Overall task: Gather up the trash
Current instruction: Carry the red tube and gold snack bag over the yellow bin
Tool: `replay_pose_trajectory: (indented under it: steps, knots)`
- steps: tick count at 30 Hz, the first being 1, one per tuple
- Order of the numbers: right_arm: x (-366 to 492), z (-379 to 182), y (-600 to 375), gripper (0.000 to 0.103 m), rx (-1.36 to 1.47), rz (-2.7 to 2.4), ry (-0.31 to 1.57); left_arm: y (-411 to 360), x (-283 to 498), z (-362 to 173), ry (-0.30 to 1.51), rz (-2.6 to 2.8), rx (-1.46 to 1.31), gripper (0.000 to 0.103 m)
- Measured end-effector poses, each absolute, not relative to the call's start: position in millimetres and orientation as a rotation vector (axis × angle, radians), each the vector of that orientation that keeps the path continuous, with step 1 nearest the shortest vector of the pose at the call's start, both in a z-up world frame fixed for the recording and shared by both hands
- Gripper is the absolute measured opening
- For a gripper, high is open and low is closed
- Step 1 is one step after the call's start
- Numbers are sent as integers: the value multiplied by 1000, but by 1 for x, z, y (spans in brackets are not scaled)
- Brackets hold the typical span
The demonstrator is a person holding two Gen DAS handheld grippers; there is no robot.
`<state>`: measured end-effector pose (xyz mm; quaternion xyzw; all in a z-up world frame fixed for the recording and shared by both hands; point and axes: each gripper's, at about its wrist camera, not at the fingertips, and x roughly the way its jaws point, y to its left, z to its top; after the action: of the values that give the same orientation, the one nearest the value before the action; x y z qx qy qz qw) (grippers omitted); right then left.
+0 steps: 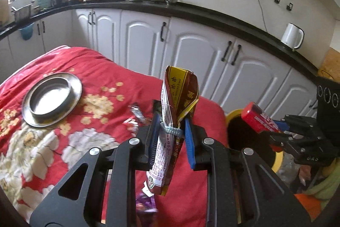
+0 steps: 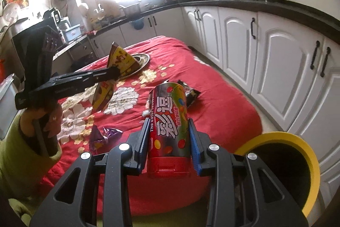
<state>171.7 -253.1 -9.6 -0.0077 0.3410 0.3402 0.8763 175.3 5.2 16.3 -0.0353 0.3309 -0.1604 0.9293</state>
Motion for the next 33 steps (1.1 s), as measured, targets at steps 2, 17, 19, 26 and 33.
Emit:
replay_pose_trajectory:
  steps: [2,17,19,26,33]
  knots:
    - [169,-8,-261,32,-7,691,704,-3,173,16,681,-347,-77,16]
    - [164,-7,-329,32,94,547,668,-72,165,12,715,-468,-15,16]
    - [164,-8,-335,32,104,533,665,-82,165,10,720,-482,-3,16]
    - [162,-11,-362,32,142,471,658,-111,164,3,739,-523,40,16]
    - [163,-18,-386,32,183,421,664,-136,164,-7,762,-567,70,16]
